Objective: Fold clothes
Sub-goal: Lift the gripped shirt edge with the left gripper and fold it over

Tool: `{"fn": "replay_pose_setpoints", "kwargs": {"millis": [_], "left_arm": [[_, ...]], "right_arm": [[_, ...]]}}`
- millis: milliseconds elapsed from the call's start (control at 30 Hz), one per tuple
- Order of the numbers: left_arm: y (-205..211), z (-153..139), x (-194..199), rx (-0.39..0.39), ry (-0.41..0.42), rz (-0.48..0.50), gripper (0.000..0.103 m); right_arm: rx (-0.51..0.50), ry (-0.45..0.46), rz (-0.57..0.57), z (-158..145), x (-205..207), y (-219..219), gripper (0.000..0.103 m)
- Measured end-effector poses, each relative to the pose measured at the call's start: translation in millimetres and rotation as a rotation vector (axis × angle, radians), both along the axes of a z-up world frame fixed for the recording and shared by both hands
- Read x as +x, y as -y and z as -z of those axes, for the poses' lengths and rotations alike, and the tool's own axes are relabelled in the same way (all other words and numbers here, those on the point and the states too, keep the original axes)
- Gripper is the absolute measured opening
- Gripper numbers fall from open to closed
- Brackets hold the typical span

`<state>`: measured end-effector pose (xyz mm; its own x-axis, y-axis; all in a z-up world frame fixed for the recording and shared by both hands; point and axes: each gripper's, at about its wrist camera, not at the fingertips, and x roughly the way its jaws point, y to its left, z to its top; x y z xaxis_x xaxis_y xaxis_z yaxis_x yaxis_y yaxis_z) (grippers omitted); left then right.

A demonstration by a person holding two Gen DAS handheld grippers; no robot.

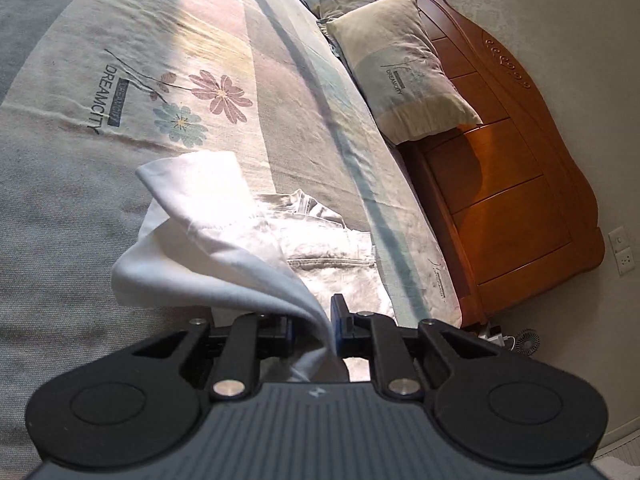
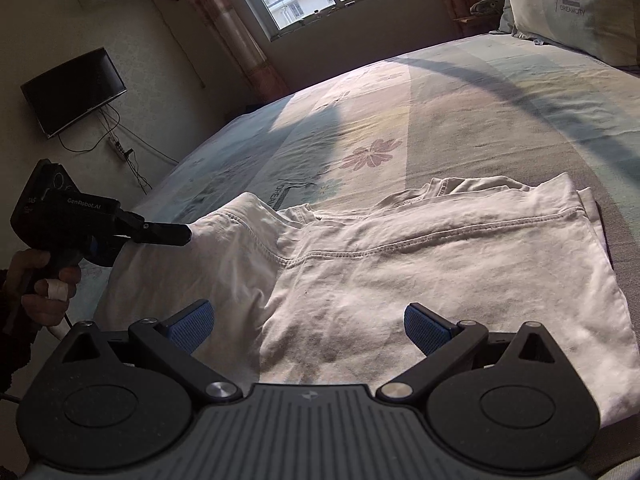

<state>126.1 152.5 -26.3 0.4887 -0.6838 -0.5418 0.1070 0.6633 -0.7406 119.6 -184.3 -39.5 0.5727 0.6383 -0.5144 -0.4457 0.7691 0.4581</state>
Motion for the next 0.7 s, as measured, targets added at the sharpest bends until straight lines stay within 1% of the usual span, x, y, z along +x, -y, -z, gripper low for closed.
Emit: {"fn": "replay_pose_setpoints", "kwargs": {"millis": [133,267,433,567,700], "left_arm": [[24,-10,11,-0.022,0.019,0.020,0.014],[48,-15,20,-0.025,0.031,0.047,0.014],[75,-17,32,-0.032,0.037,0.075,0.014],[95,-17,43,-0.047,0.034,0.089,0.014],[117,-18,53,-0.048,0.038,0.117,0.014]], "right_arm": [[0.003,0.011,-0.006,-5,-8,13,0.103],[-0.015,0.012,-0.028,-9,-15,20,0.103],[-0.084,0.020,-0.070,-16,-29,28,0.103],[-0.132,0.048,-0.068,-22,-39,38,0.103],[-0.141,0.046,-0.046,-23,-44,50,0.103]]}}
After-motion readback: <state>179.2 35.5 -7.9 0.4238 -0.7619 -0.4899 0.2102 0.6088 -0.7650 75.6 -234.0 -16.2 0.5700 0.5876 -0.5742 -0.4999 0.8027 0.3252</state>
